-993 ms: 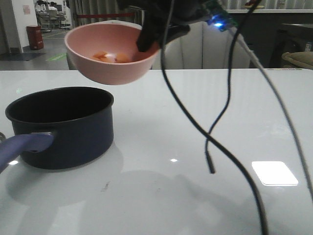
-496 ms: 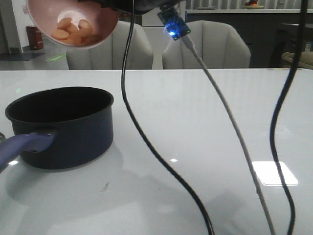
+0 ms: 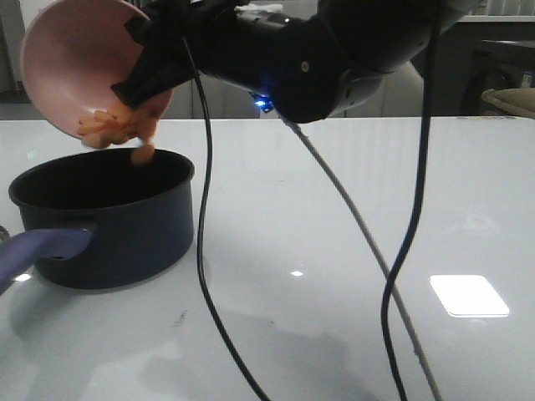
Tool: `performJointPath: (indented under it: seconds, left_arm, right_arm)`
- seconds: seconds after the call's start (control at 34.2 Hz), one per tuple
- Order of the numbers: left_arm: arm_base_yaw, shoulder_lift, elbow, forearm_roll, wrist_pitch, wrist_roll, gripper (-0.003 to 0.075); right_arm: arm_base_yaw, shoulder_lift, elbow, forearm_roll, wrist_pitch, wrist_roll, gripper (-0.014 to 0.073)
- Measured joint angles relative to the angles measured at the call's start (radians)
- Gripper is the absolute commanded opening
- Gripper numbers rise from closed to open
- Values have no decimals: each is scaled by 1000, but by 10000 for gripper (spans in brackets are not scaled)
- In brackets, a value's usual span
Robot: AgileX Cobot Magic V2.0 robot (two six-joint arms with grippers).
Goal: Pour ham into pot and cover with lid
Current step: 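Tilt the pink bowl to pour carrot slices into the saucepan, then carry the empty pink bowl back and lower it onto the table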
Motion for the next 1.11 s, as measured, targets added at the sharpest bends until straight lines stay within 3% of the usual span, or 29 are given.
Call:
performJointPath:
  seconds: [0.18, 0.29, 0.53, 0.64, 0.79, 0.88, 0.99, 1.11]
  left_arm:
    - [0, 0, 0, 0, 0, 0, 658]
    - [0, 0, 0, 0, 0, 0, 658]
    - [0, 0, 0, 0, 0, 0, 658]
    - [0, 0, 0, 0, 0, 0, 658]
    - [0, 0, 0, 0, 0, 0, 658]
    - [0, 0, 0, 0, 0, 0, 658]
    - [0, 0, 0, 0, 0, 0, 658]
    - [0, 0, 0, 0, 0, 0, 658]
  right_arm:
    - [23, 38, 30, 2, -170, -260, 128]
    - [25, 54, 35, 2, -204, -389, 128]
    - [25, 56, 37, 9, -214, -467, 128]
    - [26, 56, 37, 66, -214, -326, 128]
    - [26, 49, 37, 237, -209, 29, 128]
    - [25, 21, 37, 347, -126, 240, 128]
    - [11, -39, 37, 457, 117, 349, 128]
    - [-14, -120, 37, 508, 372, 373, 128]
